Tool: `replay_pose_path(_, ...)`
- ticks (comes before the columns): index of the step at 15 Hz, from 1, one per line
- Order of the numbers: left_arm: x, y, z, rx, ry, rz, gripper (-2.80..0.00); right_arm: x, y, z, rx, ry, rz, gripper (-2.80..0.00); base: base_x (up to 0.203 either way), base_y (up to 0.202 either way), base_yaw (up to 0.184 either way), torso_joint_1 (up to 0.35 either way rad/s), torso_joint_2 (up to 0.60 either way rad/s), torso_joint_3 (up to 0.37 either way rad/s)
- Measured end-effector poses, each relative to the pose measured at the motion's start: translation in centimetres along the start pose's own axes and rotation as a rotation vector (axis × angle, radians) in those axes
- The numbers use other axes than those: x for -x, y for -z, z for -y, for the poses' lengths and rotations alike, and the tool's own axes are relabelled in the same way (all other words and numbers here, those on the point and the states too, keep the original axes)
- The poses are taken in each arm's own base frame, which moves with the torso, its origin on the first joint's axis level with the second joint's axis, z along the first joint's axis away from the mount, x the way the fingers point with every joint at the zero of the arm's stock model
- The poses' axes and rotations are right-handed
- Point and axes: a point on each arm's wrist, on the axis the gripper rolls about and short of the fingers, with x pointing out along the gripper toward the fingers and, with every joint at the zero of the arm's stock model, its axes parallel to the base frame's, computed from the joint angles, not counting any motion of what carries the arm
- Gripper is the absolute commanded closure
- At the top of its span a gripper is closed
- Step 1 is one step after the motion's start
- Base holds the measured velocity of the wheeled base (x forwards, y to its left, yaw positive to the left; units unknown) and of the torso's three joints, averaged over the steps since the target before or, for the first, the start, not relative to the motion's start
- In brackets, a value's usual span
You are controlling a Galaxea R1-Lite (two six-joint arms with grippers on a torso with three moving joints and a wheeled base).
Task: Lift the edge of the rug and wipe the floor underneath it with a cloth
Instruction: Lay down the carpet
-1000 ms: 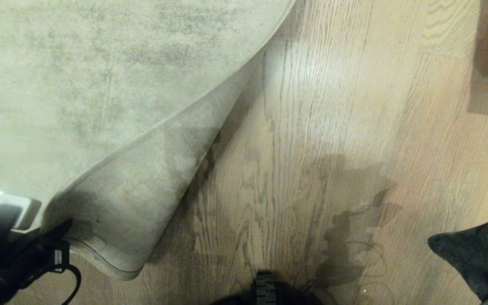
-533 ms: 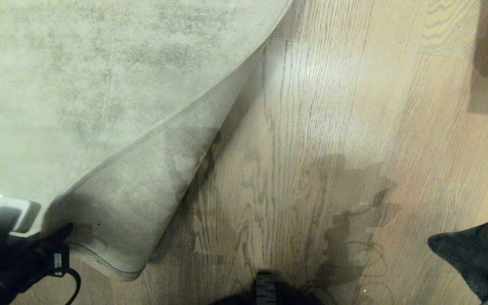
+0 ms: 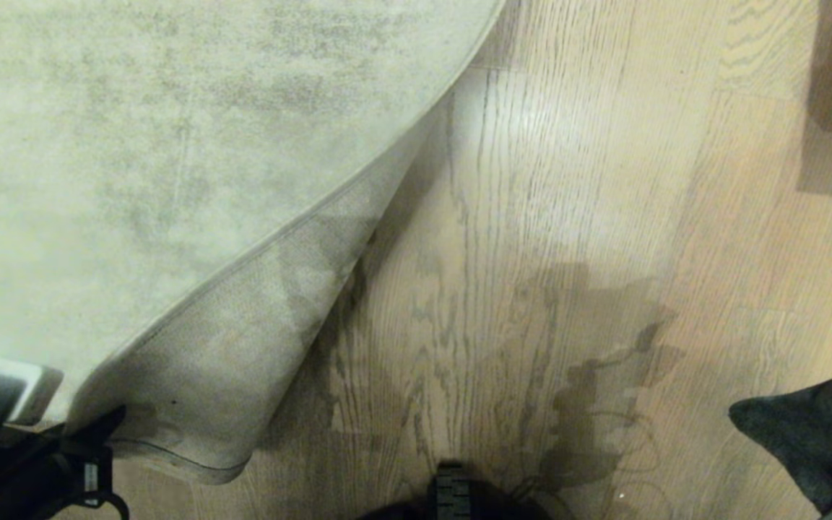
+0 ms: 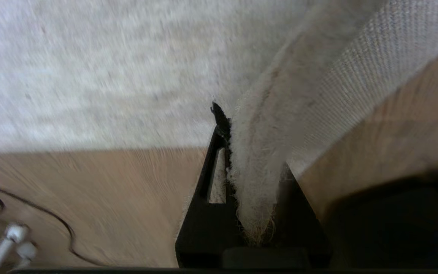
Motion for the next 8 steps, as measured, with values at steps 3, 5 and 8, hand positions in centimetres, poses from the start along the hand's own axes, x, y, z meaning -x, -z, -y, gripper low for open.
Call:
replay_pose_path(3,1.2,0.3,0.1,0.022,0.001,-0.005,-2.80,0.0,0.0,0.0,0.001,0.001,0.000,0.00,0.000,0.000,0.000,0.000,0.00,0.000)
replay_pose_path(5,1.7,-0.1,0.1,0.043,-0.003,0.039,-2.80,0.0,0.0,0.0,0.001,0.000,0.000,0.00,0.000,0.000,0.000,0.000,0.00,0.000)
replay_pose_path(8,2.2,-0.9,0.0,0.072,-0.017,0.131,-2.80,0.0,0.0,0.0,0.000,0.000,-0.001,0.00,0.000,0.000,0.000,0.000,0.00,0.000)
